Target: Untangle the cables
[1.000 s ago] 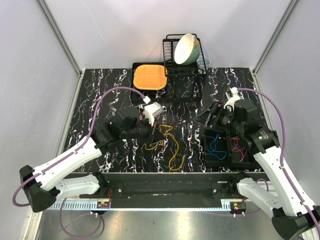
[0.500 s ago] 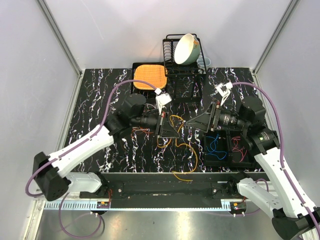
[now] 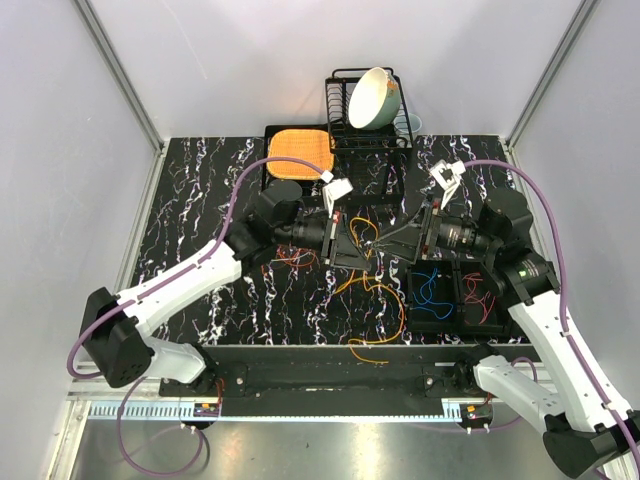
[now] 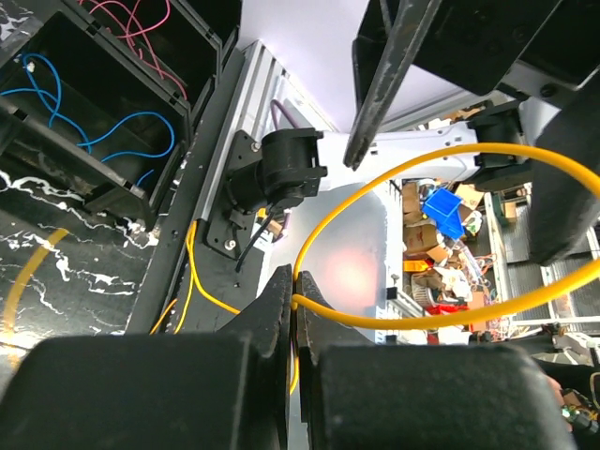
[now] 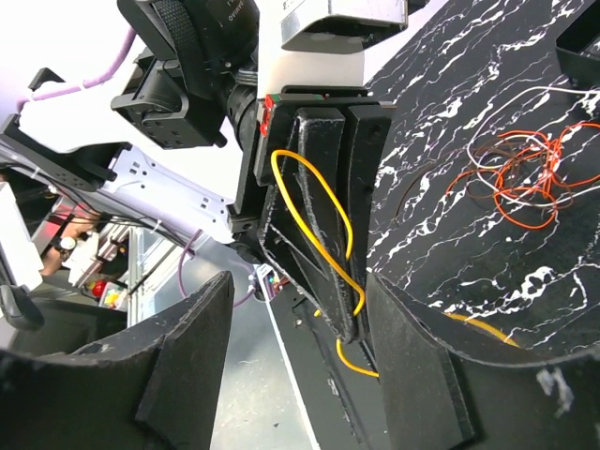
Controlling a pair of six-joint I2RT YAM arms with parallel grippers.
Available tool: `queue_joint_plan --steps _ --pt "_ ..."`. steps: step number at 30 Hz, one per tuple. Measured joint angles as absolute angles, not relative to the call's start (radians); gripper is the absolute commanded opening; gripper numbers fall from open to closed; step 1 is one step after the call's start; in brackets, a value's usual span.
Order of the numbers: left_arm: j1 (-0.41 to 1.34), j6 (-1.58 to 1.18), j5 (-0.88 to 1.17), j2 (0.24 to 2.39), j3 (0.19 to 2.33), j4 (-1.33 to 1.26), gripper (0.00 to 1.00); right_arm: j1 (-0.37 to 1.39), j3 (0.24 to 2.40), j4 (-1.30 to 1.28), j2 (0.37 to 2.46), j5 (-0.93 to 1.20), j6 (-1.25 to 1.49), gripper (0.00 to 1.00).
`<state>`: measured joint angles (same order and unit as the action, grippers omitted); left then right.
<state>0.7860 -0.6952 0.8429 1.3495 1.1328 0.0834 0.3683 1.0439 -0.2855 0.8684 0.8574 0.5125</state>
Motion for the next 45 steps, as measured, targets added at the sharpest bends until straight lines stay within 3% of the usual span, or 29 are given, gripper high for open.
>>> queue_joint_plan --steps 5,10,11,12,13,14,15,16,17,22,30,38,45 --pt "0.786 -0.71 0.851 1.352 1.133 0.075 0.0 0.368 1.046 -0.285 0.875 0.855 0.493 0.58" --pt "0.786 -0.716 0.854 1.374 1.141 0.073 0.0 0.369 1.056 -0.285 0.914 0.85 0.474 0.44" --pt "0.786 -0.717 0.855 1.384 1.148 0.073 0.0 0.369 1.058 -0.286 0.922 0.848 0.471 0.22" --pt "0.786 -0.717 0.856 1.391 1.154 0.073 0.0 0.371 1.061 -0.286 0.931 0.846 0.468 0.07" --pt "0.786 -0.717 0.857 1.398 1.162 0.074 0.07 0.372 1.065 -0.284 0.939 0.841 0.461 0.0" --pt "0.786 -0.717 0.857 1.407 1.172 0.075 0.37 0.374 1.072 -0.286 0.948 0.83 0.46 0.0" --pt "0.786 -0.715 0.858 1.419 1.185 0.076 0.6 0.376 1.079 -0.287 0.954 0.822 0.458 0.0" --pt "0.786 -0.706 0.857 1.431 1.205 0.093 0.93 0.378 1.09 -0.291 0.96 0.799 0.463 0.0" --pt "0.786 -0.694 0.85 1.446 1.237 0.134 0.99 0.379 1.105 -0.298 0.965 0.768 0.464 0.0" --pt "0.763 -0.571 0.704 1.456 1.361 0.349 0.99 0.382 1.373 -0.43 1.031 0.509 0.442 0.0" --pt "0.676 -0.461 0.416 1.226 1.249 0.527 0.99 0.381 1.959 -0.57 1.212 0.125 0.351 0.0" --pt "0.68 -0.426 0.233 1.053 1.052 0.631 0.99 0.382 2.178 -0.709 1.336 -0.185 0.253 0.0" --pt "0.68 -0.417 0.156 0.978 1.021 0.671 0.99 0.381 2.294 -0.777 1.386 -0.545 0.133 0.0"
